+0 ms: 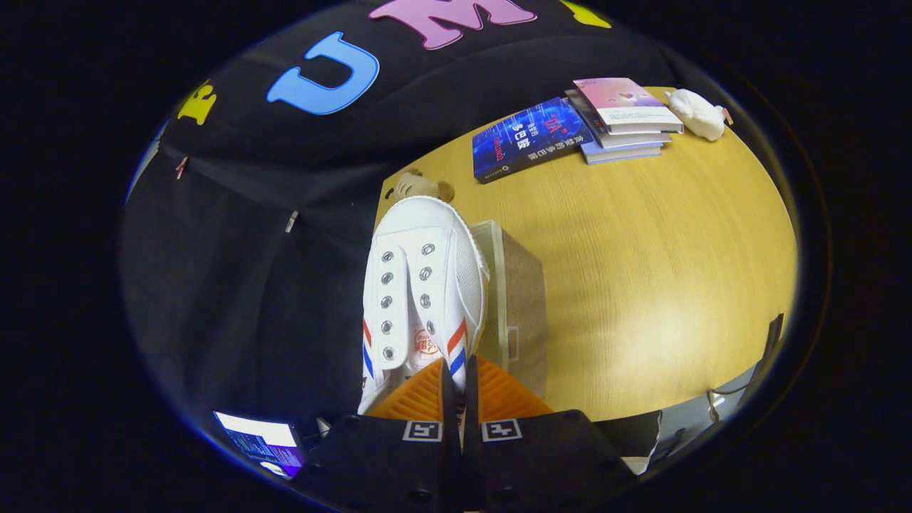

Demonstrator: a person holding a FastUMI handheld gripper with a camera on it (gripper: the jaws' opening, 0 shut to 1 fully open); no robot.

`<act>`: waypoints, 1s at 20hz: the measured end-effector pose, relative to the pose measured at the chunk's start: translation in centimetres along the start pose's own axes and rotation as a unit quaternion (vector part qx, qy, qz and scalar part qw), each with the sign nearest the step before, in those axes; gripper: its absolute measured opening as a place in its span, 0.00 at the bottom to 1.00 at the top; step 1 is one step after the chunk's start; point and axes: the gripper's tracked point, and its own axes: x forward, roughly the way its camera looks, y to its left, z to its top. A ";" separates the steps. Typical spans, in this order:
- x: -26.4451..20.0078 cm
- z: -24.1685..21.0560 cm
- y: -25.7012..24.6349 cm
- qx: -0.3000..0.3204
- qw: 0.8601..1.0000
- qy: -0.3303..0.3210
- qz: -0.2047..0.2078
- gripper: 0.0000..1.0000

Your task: Open the storage box then place both shoes into the box .Put the left shoe in first, then the right shoe, with the right side of both shoes facing outward in a uniform manner.

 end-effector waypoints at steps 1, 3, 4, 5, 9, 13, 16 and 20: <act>0.7 -0.6 0.3 -0.002 1.000 0.007 -0.006 0.05; 2.1 -1.3 0.1 -0.002 1.000 0.022 -0.022 0.05; 2.8 -1.4 -0.1 -0.002 0.999 0.026 -0.032 0.05; 3.3 -1.7 -0.4 0.000 0.998 0.031 -0.046 0.06; 4.7 -2.2 -1.4 0.006 0.995 0.046 -0.083 0.05; 5.0 -3.1 -1.1 -0.005 0.994 0.055 -0.090 0.10; 4.3 -2.8 -0.2 -0.019 0.996 0.047 -0.075 0.30; 1.7 0.0 1.8 -0.022 1.000 0.001 -0.022 0.99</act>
